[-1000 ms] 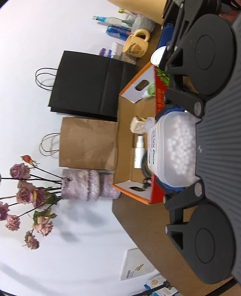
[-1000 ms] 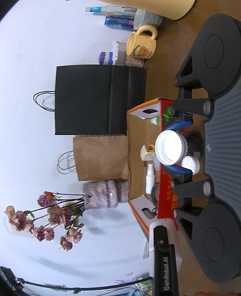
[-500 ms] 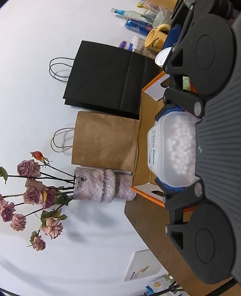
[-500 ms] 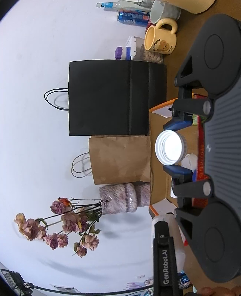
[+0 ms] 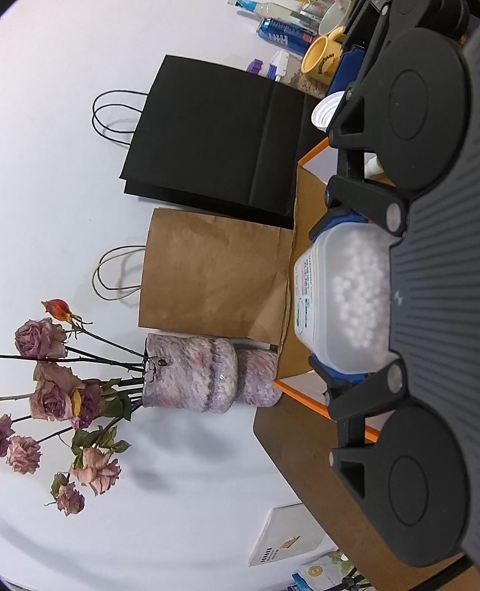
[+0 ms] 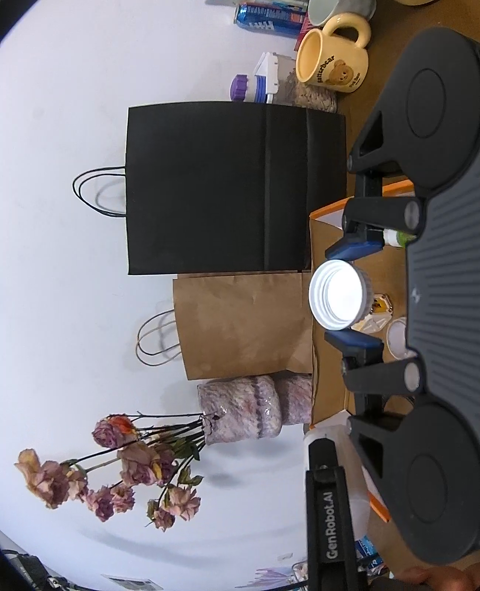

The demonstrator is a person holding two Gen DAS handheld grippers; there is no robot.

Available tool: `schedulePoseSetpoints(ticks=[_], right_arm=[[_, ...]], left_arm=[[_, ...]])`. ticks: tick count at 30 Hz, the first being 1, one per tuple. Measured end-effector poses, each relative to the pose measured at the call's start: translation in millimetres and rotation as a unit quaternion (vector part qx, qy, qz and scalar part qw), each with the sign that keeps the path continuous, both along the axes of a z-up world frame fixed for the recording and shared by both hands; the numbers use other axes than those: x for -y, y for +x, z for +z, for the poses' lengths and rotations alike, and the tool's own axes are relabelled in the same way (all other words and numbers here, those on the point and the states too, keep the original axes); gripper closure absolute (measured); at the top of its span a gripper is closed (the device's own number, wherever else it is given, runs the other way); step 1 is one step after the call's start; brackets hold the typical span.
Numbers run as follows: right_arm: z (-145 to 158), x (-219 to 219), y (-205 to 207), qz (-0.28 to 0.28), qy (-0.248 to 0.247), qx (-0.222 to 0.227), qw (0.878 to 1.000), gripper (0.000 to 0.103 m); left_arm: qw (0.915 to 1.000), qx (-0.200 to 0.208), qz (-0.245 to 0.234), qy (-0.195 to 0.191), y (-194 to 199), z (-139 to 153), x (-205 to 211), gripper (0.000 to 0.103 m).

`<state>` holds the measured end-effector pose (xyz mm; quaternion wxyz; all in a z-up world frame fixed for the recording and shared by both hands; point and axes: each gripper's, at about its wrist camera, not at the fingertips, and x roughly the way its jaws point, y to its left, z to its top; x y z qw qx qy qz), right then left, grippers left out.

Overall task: Organize rigid objects
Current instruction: 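Carry both items over the box and open both tools to drop them inside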

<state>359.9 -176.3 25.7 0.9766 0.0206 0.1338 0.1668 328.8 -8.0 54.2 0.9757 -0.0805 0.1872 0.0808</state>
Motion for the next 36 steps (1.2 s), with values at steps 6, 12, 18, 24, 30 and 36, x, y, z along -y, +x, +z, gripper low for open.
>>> schedulePoseSetpoints(ticks=[6,12,18,24,30,36], right_arm=[[-4.9,-6.4,26.4,0.002,-0.004,-0.010,1.000,0.064],[-8.9,-13.8,48.5,0.007,-0.008,-0.020,1.000,0.064],[-15.7,-21.8,69.2,0.010,-0.018,-0.033,0.999,0.064],[-24.7,-28.9,84.9,0.015,-0.028,-0.048,0.998,0.064],[-34.4,-31.0,89.0,0.016,-0.041,-0.066,0.997,0.064],[-41.0,-26.9,92.2,0.003,-0.041,-0.083,0.996,0.026]], left_arm=[[0.9999,-0.003,0.004,0.010,23.8,-4.3,-2.7,0.036],[0.9997,-0.011,0.007,0.021,46.3,-10.6,-5.1,0.036],[0.9992,-0.021,0.014,0.032,63.0,-18.4,-10.7,0.036],[0.9982,-0.037,0.022,0.041,76.1,-28.1,-16.4,0.036],[0.9958,-0.061,0.036,0.058,81.2,-35.4,-17.2,0.036],[0.9949,-0.055,0.056,0.064,77.8,-32.8,-22.3,0.000]])
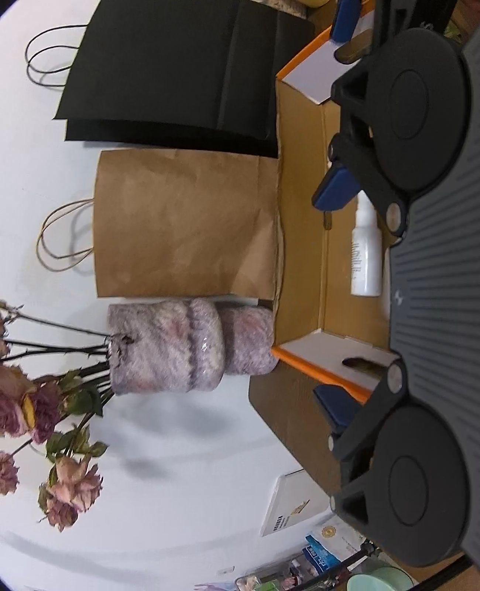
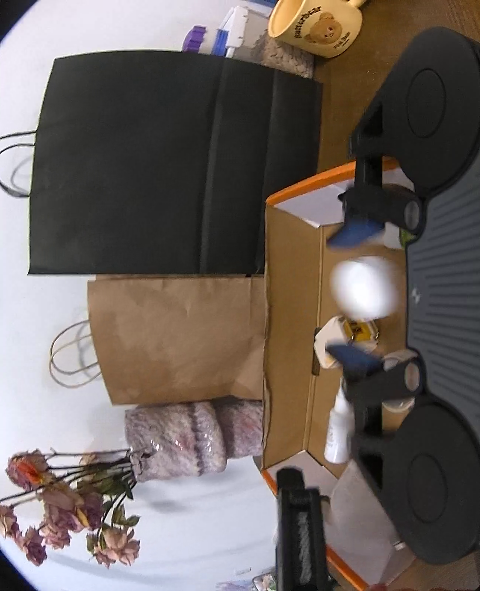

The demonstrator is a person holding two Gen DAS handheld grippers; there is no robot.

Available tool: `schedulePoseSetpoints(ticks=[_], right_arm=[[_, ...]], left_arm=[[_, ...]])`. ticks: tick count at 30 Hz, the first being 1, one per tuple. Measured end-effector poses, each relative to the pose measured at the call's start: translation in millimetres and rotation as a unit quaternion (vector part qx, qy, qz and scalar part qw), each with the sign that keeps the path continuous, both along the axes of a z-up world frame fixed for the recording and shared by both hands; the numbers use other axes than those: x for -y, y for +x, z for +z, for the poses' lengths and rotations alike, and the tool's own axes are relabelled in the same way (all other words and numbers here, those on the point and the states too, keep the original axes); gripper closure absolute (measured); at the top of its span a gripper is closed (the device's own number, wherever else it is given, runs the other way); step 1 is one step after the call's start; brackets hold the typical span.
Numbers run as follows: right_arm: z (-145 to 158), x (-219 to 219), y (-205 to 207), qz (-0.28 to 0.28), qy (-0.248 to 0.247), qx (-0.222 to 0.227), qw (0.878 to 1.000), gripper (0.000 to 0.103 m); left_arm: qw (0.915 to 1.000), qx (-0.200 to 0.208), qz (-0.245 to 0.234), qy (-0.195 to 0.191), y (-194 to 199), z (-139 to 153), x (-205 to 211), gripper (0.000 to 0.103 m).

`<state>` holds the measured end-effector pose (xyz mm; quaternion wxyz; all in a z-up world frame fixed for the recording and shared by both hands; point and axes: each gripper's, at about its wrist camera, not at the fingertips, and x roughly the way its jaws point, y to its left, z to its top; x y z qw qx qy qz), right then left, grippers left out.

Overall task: Organize rigid objects
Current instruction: 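Carry both items over the box and open both tools to drop them inside, then withdraw both open tools from the box back toward the table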

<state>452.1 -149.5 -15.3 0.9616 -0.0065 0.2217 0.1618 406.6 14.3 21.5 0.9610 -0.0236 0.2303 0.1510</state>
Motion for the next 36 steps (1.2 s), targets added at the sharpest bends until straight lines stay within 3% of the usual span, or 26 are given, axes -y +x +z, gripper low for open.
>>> schedulePoseSetpoints(ticks=[5,19,36], right_arm=[[1.1,3.0,-0.9,-0.014,0.000,0.012,1.000,0.000],[6.9,9.4,-11.4,-0.022,-0.008,0.027,0.999,0.000],[20.9,42.5,-79.6,-0.018,-0.015,0.055,0.998,0.000]], left_arm=[[0.9999,0.001,0.004,-0.014,1.3,1.8,-5.0,0.000],[0.9996,0.016,0.000,-0.025,-11.0,8.9,-5.9,0.000],[0.9983,0.038,-0.025,-0.036,-85.5,21.9,6.9,0.000]])
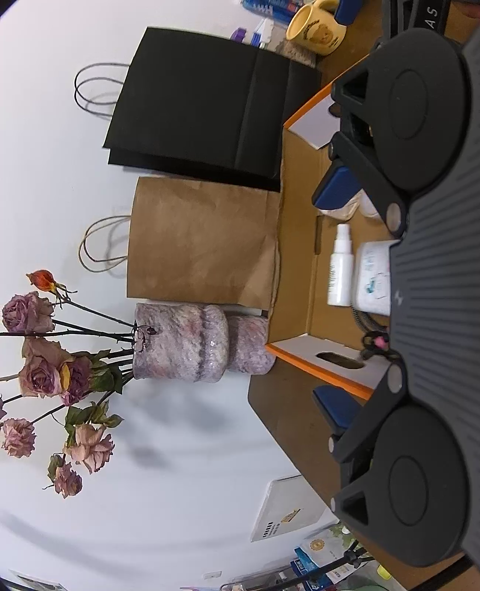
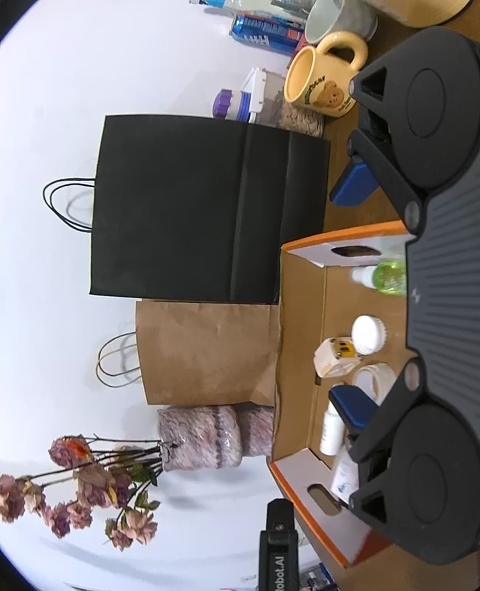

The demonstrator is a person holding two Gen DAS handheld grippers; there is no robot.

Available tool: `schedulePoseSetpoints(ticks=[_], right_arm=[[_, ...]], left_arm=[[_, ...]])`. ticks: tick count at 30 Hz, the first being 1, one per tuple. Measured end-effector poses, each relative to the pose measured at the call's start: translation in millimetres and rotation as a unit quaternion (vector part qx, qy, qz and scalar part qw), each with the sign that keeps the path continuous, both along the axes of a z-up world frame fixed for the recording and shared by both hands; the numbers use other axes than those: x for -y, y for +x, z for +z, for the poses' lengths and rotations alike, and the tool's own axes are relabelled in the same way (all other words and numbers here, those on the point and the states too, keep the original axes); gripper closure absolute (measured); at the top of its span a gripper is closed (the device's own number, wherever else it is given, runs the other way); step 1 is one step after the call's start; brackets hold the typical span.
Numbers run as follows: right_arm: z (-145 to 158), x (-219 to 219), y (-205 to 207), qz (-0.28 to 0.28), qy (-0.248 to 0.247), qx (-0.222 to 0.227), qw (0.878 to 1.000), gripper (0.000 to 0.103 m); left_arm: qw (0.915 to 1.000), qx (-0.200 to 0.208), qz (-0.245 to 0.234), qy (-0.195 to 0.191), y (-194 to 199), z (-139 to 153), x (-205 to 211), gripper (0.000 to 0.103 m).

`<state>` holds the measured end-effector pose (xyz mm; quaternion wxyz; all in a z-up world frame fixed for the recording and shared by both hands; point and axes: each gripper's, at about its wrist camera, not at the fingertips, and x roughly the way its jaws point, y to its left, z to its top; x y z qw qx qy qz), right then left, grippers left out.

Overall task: Organize rigid objects
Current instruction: 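Withdraw both open tools from the box back toward the table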

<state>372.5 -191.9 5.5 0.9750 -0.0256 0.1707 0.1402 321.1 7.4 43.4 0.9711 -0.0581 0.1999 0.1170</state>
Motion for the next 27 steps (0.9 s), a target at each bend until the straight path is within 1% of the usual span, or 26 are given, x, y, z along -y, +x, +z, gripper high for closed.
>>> schedulePoseSetpoints(ticks=[4,9,16,22,27], right_arm=[[-0.4,9.2,-19.7,-0.001,-0.005,0.001,1.000,0.000],[-5.7,18.8,-38.4,-0.004,-0.012,-0.009,1.000,0.000],[-13.8,24.0,-61.9,0.001,-0.021,-0.022,1.000,0.000],[-26.2,26.8,-78.1,0.002,-0.029,-0.045,0.999,0.000],[-33.9,27.9,-80.8,0.002,-0.034,-0.060,0.998,0.000]], left_arm=[[1.0000,0.000,-0.005,0.000,-17.0,-1.6,3.0,0.000],[0.9999,-0.003,-0.014,0.002,-37.4,-5.5,7.0,0.000],[0.9994,-0.019,-0.028,0.010,-60.4,-17.7,9.2,0.000],[0.9984,-0.044,-0.033,0.011,-72.7,-30.8,1.8,0.000],[0.9981,-0.052,-0.031,0.010,-77.5,-34.7,-5.7,0.000]])
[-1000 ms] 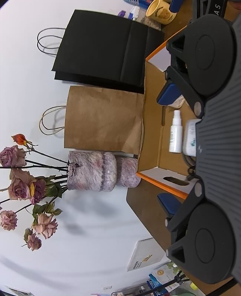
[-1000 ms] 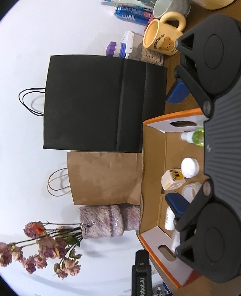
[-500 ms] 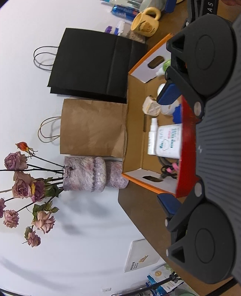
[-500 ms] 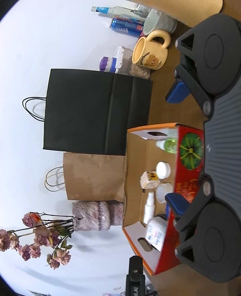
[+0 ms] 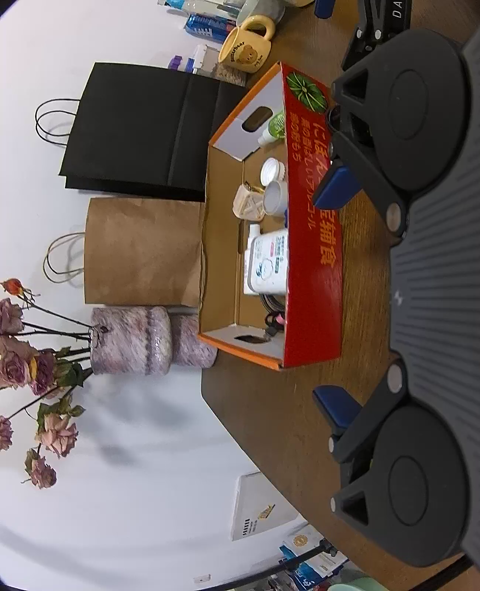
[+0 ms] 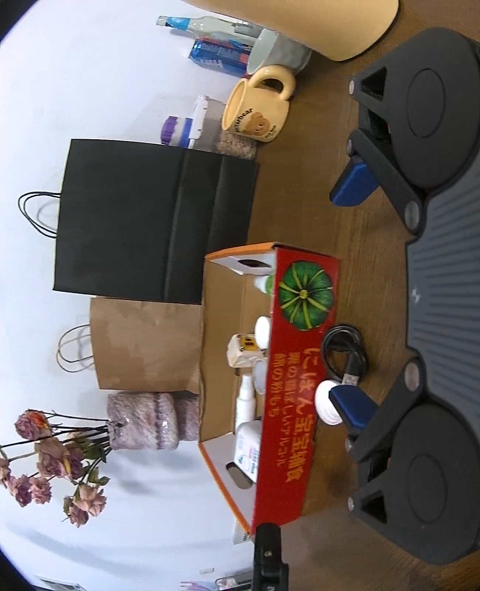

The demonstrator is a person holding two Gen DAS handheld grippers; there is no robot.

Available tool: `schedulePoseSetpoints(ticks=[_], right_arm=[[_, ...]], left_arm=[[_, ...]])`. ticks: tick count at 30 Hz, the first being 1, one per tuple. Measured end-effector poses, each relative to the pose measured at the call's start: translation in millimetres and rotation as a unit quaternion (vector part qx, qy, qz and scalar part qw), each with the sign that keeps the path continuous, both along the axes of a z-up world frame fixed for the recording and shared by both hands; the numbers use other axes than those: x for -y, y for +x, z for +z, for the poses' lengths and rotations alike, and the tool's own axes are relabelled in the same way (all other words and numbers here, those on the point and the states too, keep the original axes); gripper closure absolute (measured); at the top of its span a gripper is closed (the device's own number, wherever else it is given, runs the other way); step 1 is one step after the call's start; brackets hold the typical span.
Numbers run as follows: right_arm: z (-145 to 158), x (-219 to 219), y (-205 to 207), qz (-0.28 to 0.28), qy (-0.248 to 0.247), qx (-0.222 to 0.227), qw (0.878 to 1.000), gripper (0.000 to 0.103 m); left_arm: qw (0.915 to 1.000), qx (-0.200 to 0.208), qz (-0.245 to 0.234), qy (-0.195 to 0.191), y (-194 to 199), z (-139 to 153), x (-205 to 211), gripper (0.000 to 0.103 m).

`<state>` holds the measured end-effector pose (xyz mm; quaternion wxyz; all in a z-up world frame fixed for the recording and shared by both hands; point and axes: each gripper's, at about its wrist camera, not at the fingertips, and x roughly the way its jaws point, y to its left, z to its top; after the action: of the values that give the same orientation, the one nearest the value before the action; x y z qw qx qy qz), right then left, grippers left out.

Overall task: Organize rigid objects
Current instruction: 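Withdraw both open tools from the box back toward the table, then grasp the coiled black cable with the right tool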

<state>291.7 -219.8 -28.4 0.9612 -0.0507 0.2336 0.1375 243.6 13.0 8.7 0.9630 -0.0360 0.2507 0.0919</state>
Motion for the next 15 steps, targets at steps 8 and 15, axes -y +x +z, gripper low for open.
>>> schedulePoseSetpoints(ticks=[8,15], right_arm=[[-22.4,-14.8,18.2,0.007,-0.032,-0.047,0.998,0.000],[-30.4,-29.8,38.3,0.025,-0.036,-0.066,0.997,0.002]], left_arm=[[0.9997,-0.019,0.008,-0.014,6.5,-4.2,-14.4,0.000],[0.9994,-0.028,0.016,-0.010,9.4,-8.4,-21.9,0.000]])
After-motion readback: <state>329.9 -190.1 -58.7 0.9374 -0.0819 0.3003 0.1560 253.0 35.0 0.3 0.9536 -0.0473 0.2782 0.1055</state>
